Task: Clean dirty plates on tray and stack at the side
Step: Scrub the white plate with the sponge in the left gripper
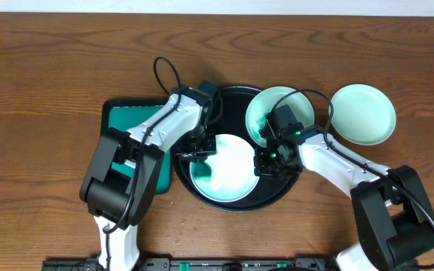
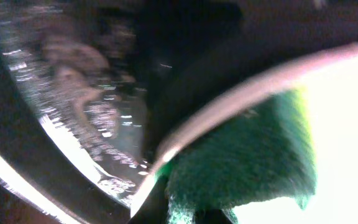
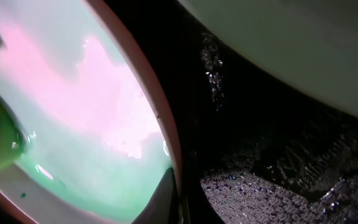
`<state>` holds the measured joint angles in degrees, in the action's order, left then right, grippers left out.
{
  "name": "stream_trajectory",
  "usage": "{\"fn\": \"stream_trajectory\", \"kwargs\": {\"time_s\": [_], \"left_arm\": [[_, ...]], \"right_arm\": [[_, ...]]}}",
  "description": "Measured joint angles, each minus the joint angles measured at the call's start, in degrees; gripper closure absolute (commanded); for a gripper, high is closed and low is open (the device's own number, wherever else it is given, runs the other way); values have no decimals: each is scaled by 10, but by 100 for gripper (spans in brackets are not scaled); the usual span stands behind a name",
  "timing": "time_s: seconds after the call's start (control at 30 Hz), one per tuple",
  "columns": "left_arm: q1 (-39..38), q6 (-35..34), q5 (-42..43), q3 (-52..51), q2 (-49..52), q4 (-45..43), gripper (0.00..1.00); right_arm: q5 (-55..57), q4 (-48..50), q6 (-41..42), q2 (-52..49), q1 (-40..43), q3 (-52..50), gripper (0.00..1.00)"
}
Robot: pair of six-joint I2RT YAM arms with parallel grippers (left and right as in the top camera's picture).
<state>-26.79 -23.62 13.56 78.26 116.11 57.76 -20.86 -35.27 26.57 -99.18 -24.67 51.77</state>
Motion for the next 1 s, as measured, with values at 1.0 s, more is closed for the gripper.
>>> {"fn": "stream_trajectory", "kwargs": {"time_s": [1.0], "left_arm": [[-59,63,326,-39,31,-223,93]], "right_arm": [[12,-23,0,0,2,2,99]]}}
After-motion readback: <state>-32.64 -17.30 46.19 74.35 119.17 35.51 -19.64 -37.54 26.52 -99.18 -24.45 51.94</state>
